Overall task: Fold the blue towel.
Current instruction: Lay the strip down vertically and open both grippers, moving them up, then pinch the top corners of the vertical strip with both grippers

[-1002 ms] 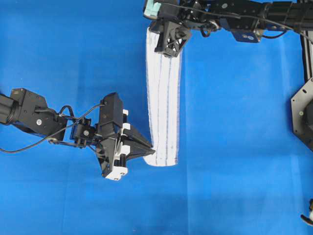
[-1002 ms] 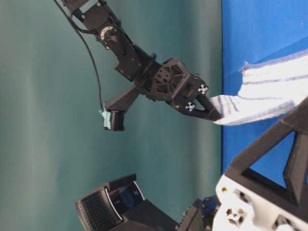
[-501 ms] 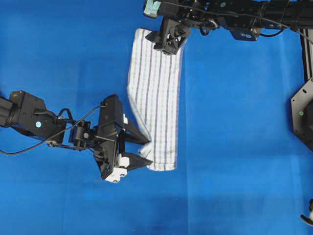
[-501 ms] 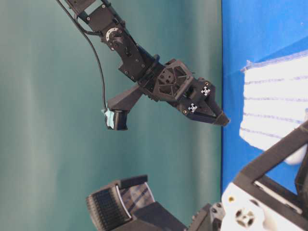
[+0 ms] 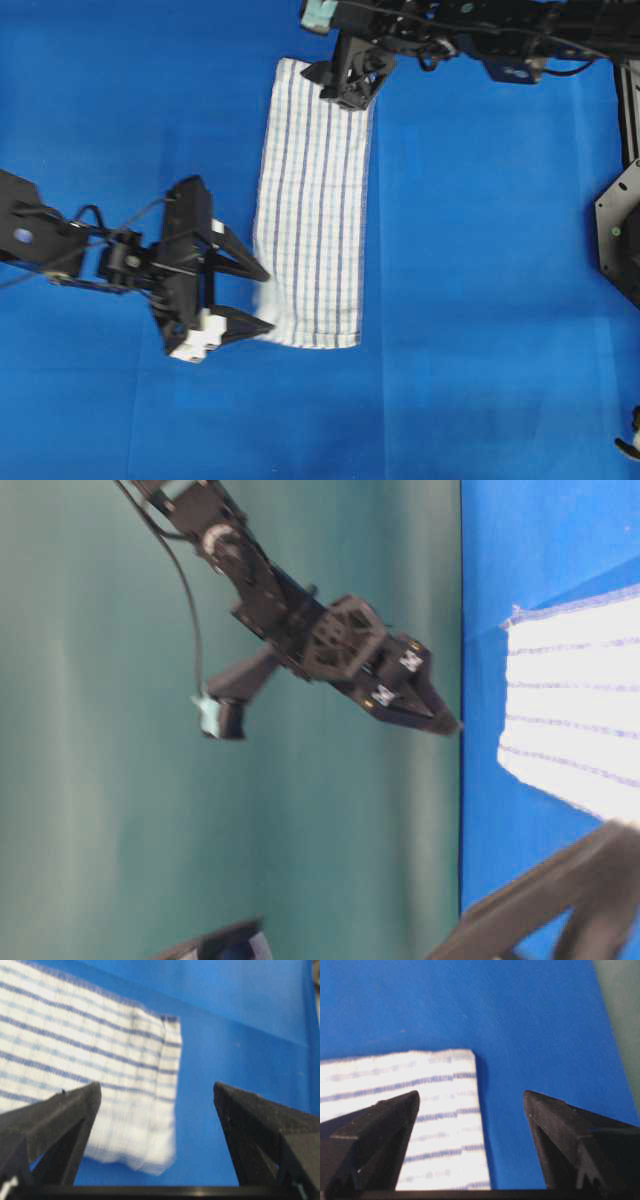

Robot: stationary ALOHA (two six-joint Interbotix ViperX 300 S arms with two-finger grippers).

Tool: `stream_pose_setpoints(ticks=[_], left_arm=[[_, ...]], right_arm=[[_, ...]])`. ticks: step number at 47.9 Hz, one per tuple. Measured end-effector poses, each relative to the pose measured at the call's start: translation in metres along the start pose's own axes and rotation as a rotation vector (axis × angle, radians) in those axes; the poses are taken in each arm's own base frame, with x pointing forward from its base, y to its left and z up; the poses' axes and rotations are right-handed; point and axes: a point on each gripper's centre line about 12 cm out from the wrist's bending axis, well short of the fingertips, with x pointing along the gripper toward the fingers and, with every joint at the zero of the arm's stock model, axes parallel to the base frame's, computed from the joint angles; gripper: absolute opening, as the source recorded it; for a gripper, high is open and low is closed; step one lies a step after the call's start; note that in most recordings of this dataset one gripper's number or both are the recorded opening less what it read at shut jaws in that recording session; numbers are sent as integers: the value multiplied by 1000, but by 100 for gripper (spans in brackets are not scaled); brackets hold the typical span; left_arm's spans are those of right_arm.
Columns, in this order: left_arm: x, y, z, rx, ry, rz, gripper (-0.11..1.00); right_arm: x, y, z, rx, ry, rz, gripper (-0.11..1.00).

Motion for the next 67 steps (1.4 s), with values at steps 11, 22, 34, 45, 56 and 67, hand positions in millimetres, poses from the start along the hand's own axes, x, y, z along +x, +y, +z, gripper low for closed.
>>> stream_pose_setpoints(ticks=[11,22,34,45,56,67], left_arm=[[-34,3,26,50,6,24,87],[-61,20,54,95,-21,82,87],[-71,40,66,110,-41,139,87],[-74,55,72,112,-49,183,87],[-75,108,84,178,-46,329,87],[-65,165,97,254,-50,461,87]], right_arm=[[-47,8,-2,2,-42,13,88],[-91,25,-15,9,-64,55,88],[-119,29,-37,41,-67,74,88],[-122,29,-38,46,-72,74,88],[-107,10,-43,86,-52,29,88],[-82,-18,-50,148,-36,-34,88]])
